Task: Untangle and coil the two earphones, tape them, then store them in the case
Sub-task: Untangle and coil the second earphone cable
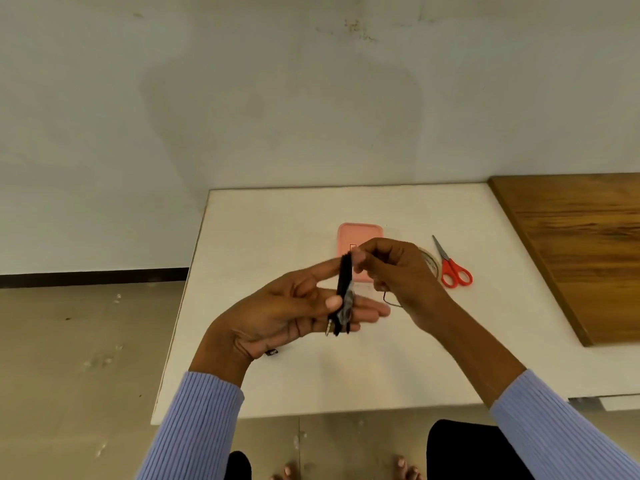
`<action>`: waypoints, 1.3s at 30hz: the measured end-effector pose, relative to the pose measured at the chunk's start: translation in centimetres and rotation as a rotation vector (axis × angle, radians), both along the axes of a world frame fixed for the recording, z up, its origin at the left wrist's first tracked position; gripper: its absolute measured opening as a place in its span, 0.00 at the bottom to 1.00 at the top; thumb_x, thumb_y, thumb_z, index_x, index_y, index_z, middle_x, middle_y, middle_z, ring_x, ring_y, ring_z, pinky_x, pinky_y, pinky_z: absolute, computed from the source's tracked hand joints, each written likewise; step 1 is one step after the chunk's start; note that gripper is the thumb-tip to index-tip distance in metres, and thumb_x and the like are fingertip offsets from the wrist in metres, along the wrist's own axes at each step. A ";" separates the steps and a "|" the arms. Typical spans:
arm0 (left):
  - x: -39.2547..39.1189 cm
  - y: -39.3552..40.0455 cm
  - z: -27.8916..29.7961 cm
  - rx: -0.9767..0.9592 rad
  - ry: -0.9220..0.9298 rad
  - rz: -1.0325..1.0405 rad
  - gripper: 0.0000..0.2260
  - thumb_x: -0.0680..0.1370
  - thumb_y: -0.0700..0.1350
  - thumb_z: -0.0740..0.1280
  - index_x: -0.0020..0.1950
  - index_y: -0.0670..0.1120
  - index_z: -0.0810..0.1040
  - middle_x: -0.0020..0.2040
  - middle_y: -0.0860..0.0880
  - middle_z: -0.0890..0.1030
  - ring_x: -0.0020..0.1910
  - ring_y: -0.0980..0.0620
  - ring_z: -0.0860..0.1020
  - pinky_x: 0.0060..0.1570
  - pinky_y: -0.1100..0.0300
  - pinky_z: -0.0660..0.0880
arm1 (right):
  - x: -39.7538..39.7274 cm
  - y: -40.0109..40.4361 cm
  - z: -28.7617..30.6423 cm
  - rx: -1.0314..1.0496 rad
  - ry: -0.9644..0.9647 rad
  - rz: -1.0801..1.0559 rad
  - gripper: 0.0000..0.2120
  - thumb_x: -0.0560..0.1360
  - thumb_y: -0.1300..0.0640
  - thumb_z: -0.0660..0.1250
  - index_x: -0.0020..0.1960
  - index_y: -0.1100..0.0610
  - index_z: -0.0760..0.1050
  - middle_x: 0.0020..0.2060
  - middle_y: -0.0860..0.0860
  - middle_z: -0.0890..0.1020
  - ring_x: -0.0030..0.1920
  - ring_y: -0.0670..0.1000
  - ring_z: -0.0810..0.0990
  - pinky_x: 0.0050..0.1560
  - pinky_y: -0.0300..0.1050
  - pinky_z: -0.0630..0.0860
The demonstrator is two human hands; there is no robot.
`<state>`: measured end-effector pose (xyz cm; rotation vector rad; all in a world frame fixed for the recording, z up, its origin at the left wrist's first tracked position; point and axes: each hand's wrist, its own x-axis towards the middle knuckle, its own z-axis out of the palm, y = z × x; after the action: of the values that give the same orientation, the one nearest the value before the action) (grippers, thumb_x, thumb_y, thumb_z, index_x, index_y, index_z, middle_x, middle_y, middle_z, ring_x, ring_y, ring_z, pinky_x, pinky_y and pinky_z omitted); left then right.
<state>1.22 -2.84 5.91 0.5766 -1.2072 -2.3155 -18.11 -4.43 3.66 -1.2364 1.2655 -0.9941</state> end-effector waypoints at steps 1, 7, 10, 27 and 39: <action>-0.3 -0.1 0.0 0.033 0.019 0.088 0.22 0.75 0.34 0.58 0.68 0.48 0.68 0.55 0.37 0.81 0.55 0.45 0.81 0.51 0.59 0.77 | 0.6 0.3 -0.3 0.010 -0.013 -0.011 0.05 0.74 0.60 0.67 0.40 0.55 0.79 0.29 0.48 0.78 0.29 0.45 0.71 0.30 0.37 0.65; -0.8 -1.2 -1.0 0.138 -0.056 0.501 0.15 0.78 0.34 0.59 0.64 0.42 0.70 0.54 0.36 0.82 0.53 0.44 0.82 0.53 0.57 0.79 | 3.4 1.9 -1.0 -0.016 0.237 0.115 0.14 0.77 0.64 0.62 0.37 0.50 0.76 0.27 0.40 0.78 0.28 0.37 0.74 0.32 0.26 0.67; -0.3 -1.6 -1.5 0.103 -0.152 0.606 0.09 0.79 0.34 0.59 0.58 0.41 0.73 0.53 0.38 0.82 0.54 0.46 0.81 0.54 0.59 0.78 | 3.7 2.2 -1.6 -0.139 0.490 0.191 0.09 0.76 0.55 0.66 0.38 0.49 0.78 0.29 0.37 0.76 0.30 0.37 0.73 0.33 0.29 0.66; 0.9 -0.2 -0.8 -0.015 -0.555 -0.099 0.27 0.78 0.34 0.61 0.75 0.47 0.57 0.54 0.41 0.83 0.53 0.50 0.82 0.49 0.66 0.77 | -1.2 -0.1 0.2 -0.254 0.409 0.329 0.06 0.67 0.60 0.75 0.43 0.52 0.84 0.37 0.48 0.82 0.38 0.44 0.78 0.39 0.32 0.70; 0.3 0.0 0.0 -0.031 -0.102 -0.069 0.23 0.75 0.35 0.60 0.69 0.50 0.67 0.53 0.40 0.83 0.53 0.46 0.82 0.53 0.58 0.76 | -0.9 0.1 0.0 0.205 -0.206 0.147 0.06 0.69 0.60 0.68 0.45 0.57 0.82 0.36 0.49 0.83 0.36 0.45 0.78 0.39 0.36 0.76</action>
<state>1.51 -2.89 5.92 0.6586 -1.3270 -2.3446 -18.97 -4.30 3.66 -1.0258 1.0710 -0.8396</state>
